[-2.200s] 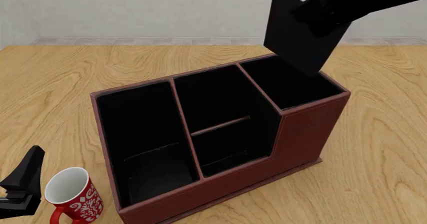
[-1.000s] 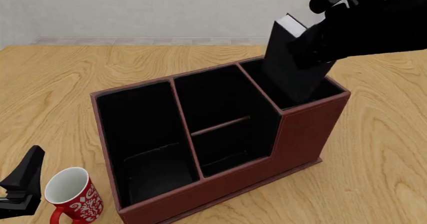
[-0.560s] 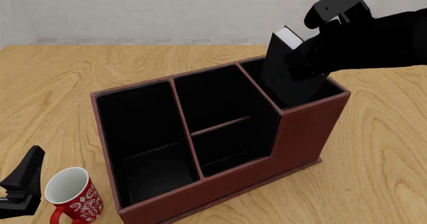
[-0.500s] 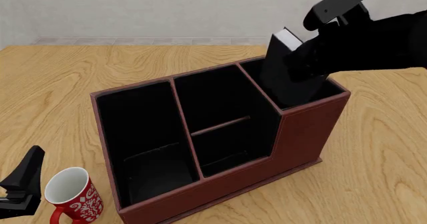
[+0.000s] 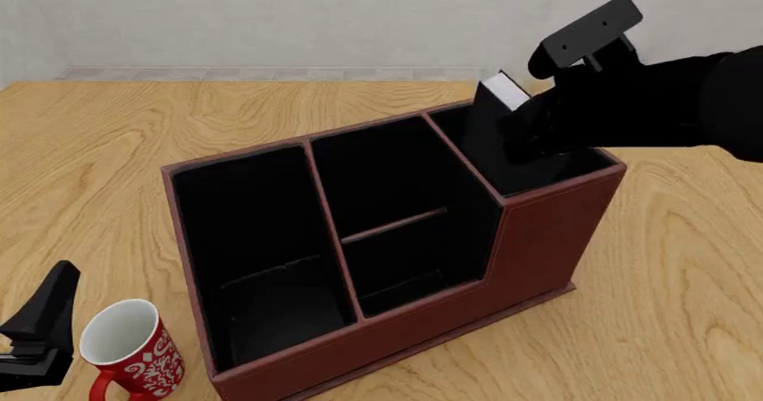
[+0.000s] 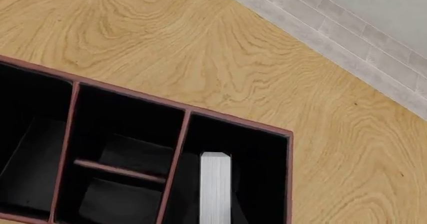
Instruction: Pick up the book and place it in the right compartment of the caddy.
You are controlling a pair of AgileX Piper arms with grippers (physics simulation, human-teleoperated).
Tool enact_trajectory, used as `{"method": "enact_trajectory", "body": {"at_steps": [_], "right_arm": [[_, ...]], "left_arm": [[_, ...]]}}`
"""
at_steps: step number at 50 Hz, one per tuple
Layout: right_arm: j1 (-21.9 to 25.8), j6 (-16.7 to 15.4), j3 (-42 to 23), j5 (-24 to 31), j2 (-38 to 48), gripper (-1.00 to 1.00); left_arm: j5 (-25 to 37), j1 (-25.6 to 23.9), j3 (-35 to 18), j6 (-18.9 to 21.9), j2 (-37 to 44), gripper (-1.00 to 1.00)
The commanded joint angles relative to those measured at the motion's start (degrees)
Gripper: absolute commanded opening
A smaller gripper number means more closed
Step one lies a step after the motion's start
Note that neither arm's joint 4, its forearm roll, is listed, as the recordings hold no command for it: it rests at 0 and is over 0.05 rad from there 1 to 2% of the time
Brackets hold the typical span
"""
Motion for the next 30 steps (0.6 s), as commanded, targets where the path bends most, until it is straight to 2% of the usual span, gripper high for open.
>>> {"method": "enact_trajectory", "body": {"at_steps": [1, 19, 20, 30], "right_arm": [[0.93, 5.17, 1.03, -0.94, -0.61, -1.0], [0.53, 5.69, 2.52, -2.59, 0.12, -1.0], [0.56, 5.7, 2.47, -2.49, 0.07, 1.0], [0.61, 5.59, 2.47, -2.23, -0.39, 1.0]], "left_arm": [[-0.16, -0.02, 0.1, -0.01, 0.13, 1.0], [-0.16, -0.01, 0.15, 0.0, 0.1, 1.0], [-0.17, -0.02, 0.14, 0.0, 0.09, 1.0], [-0.16, 0.0, 0.15, -0.01, 0.1, 1.0]]}}
